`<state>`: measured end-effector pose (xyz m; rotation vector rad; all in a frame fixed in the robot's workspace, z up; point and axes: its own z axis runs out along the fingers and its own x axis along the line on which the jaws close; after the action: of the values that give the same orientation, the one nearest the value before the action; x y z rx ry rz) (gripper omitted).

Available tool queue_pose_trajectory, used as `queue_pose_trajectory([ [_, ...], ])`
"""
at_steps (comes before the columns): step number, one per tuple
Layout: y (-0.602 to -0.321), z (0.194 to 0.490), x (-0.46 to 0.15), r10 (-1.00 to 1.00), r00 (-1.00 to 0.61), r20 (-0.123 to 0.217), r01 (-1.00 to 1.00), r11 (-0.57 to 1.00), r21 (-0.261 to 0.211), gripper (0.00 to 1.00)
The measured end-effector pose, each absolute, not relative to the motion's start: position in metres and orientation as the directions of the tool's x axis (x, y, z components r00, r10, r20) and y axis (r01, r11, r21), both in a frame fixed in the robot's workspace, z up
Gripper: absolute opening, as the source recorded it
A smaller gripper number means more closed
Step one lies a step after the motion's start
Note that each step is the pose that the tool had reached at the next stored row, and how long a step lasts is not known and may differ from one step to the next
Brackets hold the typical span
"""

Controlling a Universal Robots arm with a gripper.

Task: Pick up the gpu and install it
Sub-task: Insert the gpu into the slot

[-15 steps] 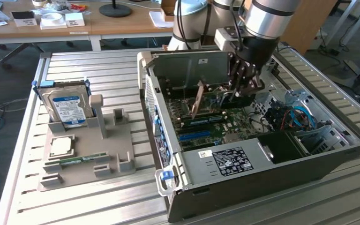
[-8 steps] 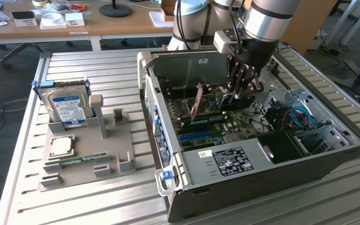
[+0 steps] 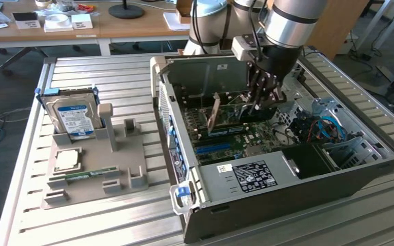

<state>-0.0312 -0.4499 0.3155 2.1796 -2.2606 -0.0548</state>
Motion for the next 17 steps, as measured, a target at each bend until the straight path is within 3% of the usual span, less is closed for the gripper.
queue_pose_trajectory([
  [17, -0.455, 0.310, -0.045, -0.999, -0.035, -0.024, -0.999, 0.034, 0.026, 0.26],
])
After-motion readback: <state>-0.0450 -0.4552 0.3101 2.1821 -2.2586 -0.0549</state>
